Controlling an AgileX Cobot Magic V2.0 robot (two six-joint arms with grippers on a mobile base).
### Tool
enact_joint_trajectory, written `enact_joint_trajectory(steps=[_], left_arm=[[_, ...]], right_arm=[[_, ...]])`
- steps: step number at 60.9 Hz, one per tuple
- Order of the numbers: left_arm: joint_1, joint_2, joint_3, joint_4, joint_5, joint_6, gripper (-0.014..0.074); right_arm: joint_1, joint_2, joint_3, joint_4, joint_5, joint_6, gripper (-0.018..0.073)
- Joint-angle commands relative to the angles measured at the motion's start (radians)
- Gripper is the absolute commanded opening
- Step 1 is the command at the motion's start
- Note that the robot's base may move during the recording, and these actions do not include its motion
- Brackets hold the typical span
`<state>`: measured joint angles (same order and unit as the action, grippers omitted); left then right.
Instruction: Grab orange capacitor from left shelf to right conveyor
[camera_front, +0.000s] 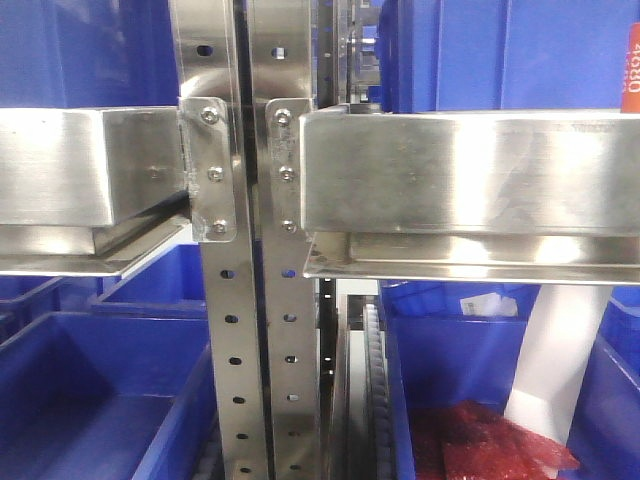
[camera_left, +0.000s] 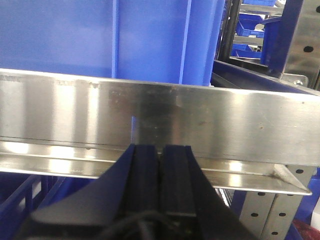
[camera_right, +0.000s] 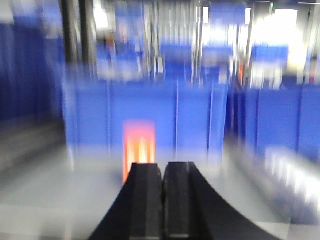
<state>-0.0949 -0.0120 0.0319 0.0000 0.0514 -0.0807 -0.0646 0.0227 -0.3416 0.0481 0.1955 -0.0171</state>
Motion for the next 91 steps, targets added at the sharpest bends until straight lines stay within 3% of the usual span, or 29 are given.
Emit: enact_joint_trajectory(steps=[1,9,20,30,59,91], left_arm=[[-0.007,-0.019,-0.005,0.0,-0.089,0.0,-0.0105],[-0.007,-0.019,-0.005,0.0,-0.089,0.0,-0.0105],[-0.007,-0.019,-0.005,0.0,-0.089,0.0,-0.0105],[-0.007,-0.019,-0.005,0.0,-0.089,0.0,-0.0105],[-0.007,-0.019,-0.005,0.0,-0.089,0.0,-0.0105],[-0.007,-0.019,-0.005,0.0,-0.089,0.0,-0.0105]], right_arm=[[-0.003,0.099,-0.15,-0.001,0.006,0.002,0.0051],[0.002,0.261,-0.262,-0.001,0.074,0.002,0.0111],[0.049,0.493,-0.306,-0.001,0.071,0.002,0.0428],[0.09,0.653,-0.306,-0.001,0.004,0.002,0.0622],[0.108,1.047,-0.306,-0.001,-0.382,0.002,0.0615],[0.085,1.308,-0.319,-0.001,-0.667,0.002,0.0615]])
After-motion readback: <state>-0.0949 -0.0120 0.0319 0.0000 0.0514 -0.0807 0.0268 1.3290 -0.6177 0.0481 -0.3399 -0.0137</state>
